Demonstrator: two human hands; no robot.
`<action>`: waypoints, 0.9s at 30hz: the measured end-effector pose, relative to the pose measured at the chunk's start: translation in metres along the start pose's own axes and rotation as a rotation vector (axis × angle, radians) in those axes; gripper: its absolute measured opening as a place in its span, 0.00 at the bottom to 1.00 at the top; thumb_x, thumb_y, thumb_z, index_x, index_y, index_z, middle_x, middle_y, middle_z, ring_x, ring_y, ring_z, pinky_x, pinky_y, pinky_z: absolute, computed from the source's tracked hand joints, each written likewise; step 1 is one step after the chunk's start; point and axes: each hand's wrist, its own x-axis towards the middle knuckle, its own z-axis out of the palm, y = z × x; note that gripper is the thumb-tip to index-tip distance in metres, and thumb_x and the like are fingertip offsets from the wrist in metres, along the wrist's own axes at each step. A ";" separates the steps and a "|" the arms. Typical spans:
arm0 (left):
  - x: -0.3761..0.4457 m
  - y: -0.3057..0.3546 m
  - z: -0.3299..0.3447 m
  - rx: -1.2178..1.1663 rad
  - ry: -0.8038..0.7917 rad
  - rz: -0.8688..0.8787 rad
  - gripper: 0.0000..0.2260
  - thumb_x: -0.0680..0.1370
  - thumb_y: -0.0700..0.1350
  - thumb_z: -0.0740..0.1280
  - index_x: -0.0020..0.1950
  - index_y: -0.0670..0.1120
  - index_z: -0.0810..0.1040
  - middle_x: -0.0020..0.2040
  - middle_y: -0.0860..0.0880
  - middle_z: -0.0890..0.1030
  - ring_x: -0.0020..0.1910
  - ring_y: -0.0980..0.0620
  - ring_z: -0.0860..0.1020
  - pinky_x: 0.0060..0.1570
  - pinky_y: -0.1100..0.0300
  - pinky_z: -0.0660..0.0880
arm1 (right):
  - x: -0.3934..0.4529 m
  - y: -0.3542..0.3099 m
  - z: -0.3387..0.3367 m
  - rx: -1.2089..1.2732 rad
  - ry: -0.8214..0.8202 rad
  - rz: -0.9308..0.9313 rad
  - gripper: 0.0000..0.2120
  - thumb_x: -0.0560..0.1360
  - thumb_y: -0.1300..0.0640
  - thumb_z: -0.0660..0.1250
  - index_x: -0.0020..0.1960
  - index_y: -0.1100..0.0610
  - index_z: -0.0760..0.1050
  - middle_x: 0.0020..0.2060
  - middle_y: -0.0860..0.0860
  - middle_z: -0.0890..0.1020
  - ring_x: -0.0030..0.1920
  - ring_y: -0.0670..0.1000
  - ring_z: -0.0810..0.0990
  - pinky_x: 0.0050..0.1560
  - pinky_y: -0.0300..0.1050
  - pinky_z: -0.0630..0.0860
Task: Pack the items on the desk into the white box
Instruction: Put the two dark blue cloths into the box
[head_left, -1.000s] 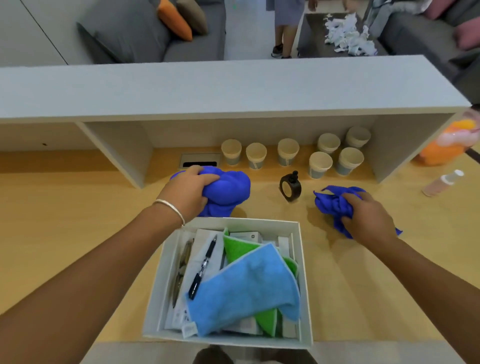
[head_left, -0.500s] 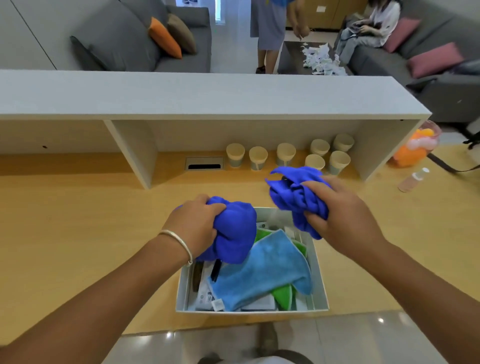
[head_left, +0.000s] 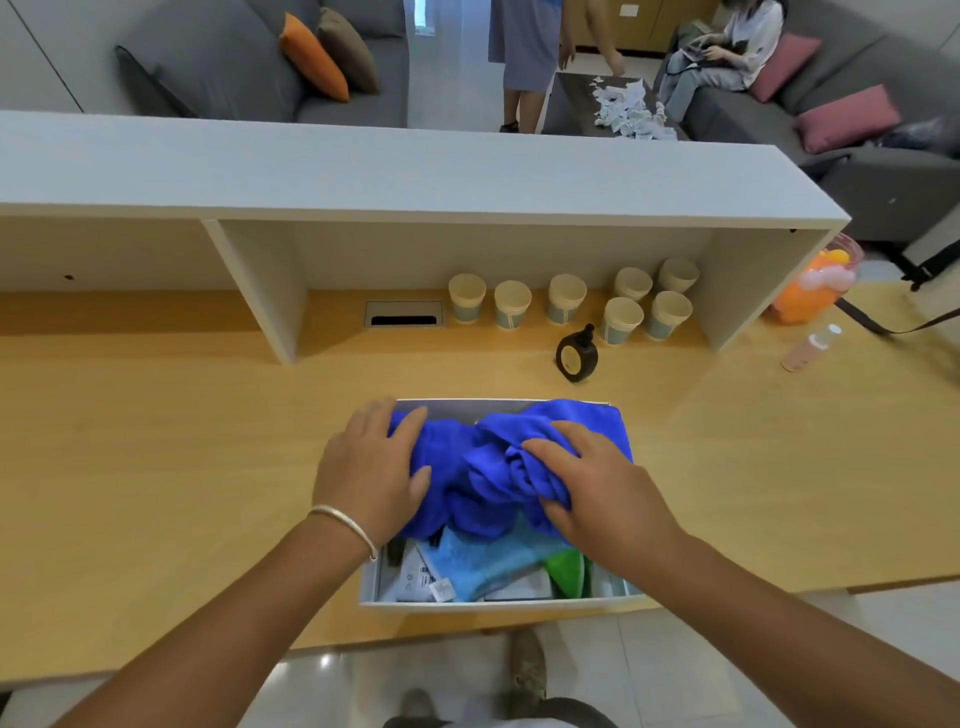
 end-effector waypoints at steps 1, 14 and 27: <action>0.000 -0.004 0.002 -0.003 -0.025 -0.035 0.30 0.75 0.57 0.64 0.76 0.51 0.61 0.73 0.43 0.63 0.72 0.44 0.61 0.64 0.52 0.68 | 0.003 0.002 0.005 -0.007 -0.028 0.009 0.26 0.72 0.51 0.67 0.69 0.44 0.66 0.69 0.48 0.67 0.65 0.53 0.69 0.43 0.50 0.78; 0.016 0.030 0.067 0.053 -0.310 0.015 0.33 0.79 0.64 0.48 0.78 0.52 0.39 0.79 0.41 0.43 0.77 0.42 0.41 0.76 0.50 0.44 | 0.027 0.047 0.066 -0.232 -0.226 0.026 0.32 0.77 0.43 0.57 0.78 0.48 0.50 0.78 0.56 0.51 0.77 0.60 0.49 0.73 0.58 0.51; 0.029 0.029 0.072 -0.005 -0.374 -0.034 0.35 0.78 0.66 0.49 0.77 0.55 0.35 0.79 0.43 0.38 0.77 0.43 0.37 0.75 0.51 0.41 | 0.041 0.051 0.082 -0.177 -0.364 0.037 0.31 0.81 0.43 0.50 0.78 0.48 0.40 0.78 0.54 0.45 0.77 0.56 0.46 0.72 0.59 0.55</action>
